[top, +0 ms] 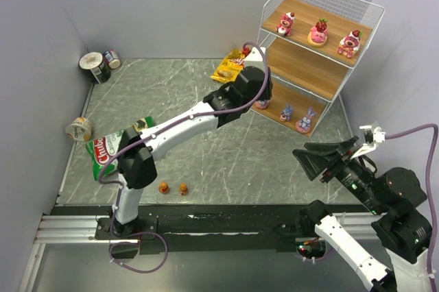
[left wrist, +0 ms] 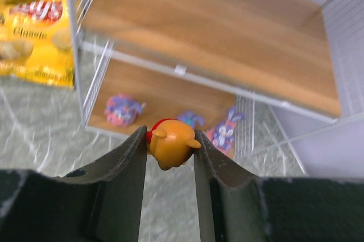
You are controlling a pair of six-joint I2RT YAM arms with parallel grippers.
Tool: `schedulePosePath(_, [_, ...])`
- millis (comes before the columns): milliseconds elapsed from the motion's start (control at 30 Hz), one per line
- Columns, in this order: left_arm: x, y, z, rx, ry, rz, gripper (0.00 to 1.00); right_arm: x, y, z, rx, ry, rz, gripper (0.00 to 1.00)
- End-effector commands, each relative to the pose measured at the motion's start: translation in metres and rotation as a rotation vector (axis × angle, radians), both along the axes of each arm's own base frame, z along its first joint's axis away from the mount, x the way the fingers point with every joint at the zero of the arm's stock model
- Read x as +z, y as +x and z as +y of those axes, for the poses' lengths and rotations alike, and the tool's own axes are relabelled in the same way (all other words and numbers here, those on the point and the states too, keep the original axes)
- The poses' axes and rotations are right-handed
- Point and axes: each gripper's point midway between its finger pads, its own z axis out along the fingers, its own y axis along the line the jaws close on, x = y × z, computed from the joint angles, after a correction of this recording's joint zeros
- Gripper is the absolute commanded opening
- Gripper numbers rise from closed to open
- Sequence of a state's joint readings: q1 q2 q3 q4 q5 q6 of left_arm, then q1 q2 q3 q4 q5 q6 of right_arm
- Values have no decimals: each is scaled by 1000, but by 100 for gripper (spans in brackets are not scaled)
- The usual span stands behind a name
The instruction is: Place and organize the plastic toys onto the shelf
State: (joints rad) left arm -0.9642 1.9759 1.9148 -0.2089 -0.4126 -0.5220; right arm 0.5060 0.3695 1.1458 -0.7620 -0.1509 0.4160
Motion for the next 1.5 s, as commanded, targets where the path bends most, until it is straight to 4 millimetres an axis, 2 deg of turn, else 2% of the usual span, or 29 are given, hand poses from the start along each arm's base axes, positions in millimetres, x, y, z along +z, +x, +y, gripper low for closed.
schedulePosePath(0, [24,15,-20,-68,14,-95,2,17,-13,-8,2,11,-73,63])
schedulePosePath(33, [38,18,-24,-76,-6,-119,2,18,-14,-9,-1,11,-74,64])
schedulePosePath(67, [27,23,-29,-81,19,-118,2,18,-15,-10,-4,12,-75,64])
schedulePosePath(133, [35,29,-33,-88,4,-140,3,19,-16,-12,-9,14,-81,64])
schedulePosePath(200, [30,36,-37,-93,4,-147,3,18,-17,-14,-18,13,-86,65])
schedulePosePath(333, [27,52,-36,-82,-8,-163,4,17,-17,-17,-29,13,-85,66])
schedulePosePath(500, [32,66,-34,-57,-19,-208,4,14,-15,-16,-30,11,-81,66])
schedulePosePath(900, [40,80,-29,-30,-38,-257,6,9,-11,-15,-36,-1,-69,67])
schedulePosePath(1467, [13,100,-27,-28,-19,-219,12,4,-7,-15,-47,-9,-61,68])
